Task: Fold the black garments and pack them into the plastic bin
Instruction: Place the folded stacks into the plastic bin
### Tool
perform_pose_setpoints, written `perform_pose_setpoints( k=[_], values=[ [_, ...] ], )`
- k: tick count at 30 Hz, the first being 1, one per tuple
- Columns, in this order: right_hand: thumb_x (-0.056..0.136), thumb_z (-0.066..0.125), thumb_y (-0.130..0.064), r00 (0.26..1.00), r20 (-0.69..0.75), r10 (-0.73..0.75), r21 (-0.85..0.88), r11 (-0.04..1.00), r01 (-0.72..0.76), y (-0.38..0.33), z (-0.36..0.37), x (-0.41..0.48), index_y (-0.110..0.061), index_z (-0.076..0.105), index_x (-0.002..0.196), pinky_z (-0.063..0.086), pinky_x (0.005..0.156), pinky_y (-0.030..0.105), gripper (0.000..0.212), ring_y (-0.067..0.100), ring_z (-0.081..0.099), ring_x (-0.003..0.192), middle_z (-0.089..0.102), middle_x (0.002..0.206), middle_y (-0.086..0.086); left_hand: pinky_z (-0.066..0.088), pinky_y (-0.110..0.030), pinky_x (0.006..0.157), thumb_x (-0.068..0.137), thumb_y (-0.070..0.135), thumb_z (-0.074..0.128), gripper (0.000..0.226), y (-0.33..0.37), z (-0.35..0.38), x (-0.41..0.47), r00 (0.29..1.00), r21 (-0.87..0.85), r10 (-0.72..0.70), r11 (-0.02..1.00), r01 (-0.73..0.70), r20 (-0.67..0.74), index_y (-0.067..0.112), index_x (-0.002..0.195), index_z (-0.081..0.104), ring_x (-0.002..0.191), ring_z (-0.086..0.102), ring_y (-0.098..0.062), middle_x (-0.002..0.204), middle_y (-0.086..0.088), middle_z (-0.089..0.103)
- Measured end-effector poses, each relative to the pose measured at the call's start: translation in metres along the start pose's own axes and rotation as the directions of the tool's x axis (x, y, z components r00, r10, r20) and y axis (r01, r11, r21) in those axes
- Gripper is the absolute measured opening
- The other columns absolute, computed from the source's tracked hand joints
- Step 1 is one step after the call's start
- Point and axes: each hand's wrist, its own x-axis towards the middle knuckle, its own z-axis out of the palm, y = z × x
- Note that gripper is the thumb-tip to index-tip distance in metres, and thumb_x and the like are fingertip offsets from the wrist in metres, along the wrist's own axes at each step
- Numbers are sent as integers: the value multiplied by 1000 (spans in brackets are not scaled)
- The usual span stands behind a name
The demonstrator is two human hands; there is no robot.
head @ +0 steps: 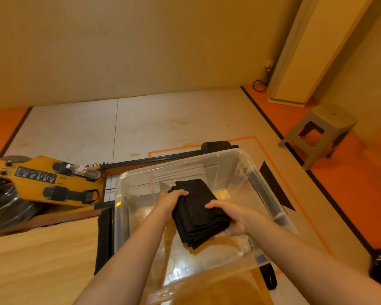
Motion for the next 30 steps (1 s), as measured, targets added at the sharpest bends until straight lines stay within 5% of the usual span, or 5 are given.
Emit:
perform_pose_setpoints(
  k=[4, 11, 16, 20, 30],
  values=[
    [80, 71, -26, 993, 1, 116, -133, 984, -115, -3, -8, 34, -4, 54, 117, 50, 95, 45, 46, 35, 58, 113, 59, 123, 20, 46, -28, 55, 86, 12, 69, 19, -15, -6, 23, 995, 23, -104, 994, 104, 12, 8, 99, 56, 76, 59, -19, 90, -9, 62],
    [85, 67, -33, 965, -164, 206, -404, 878, -256, -3, -12, 64, -7, 54, 101, 50, 90, 38, 33, 25, 61, 90, 60, 101, 13, 47, -30, 58, 87, 4, 68, 65, -49, -11, 49, 990, 39, -71, 996, 77, -123, 4, 136, 26, 76, 52, -17, 116, -15, 48],
    [90, 58, -39, 966, -249, 66, -676, 702, -222, -5, -8, 60, -11, 51, 121, 36, 110, 40, 42, 25, 52, 122, 55, 128, 13, 46, -42, 86, 80, 23, 77, 79, -55, -7, 48, 972, 197, -89, 971, 133, -218, 2, 138, 28, 121, 50, -37, 136, -19, 46],
    [96, 52, -36, 978, -180, -110, -785, 615, -75, -4, -2, 58, -6, 40, 135, 46, 91, 34, 51, 26, 55, 113, 53, 131, 13, 53, -46, 91, 74, 28, 82, 80, -67, 3, 44, 977, 163, -166, 969, 187, -134, 3, 136, 38, 111, 58, -38, 128, -18, 55],
    [104, 33, -27, 930, -114, -349, -924, 382, 30, 0, -9, 64, -15, -3, 152, 42, 98, 34, 62, 34, 53, 118, 51, 135, 21, 43, -40, 104, 93, 23, 61, 63, -67, 21, 46, 996, 523, 63, 848, -83, 56, 9, 145, 28, 127, 47, -32, 141, -14, 46]
  ],
)
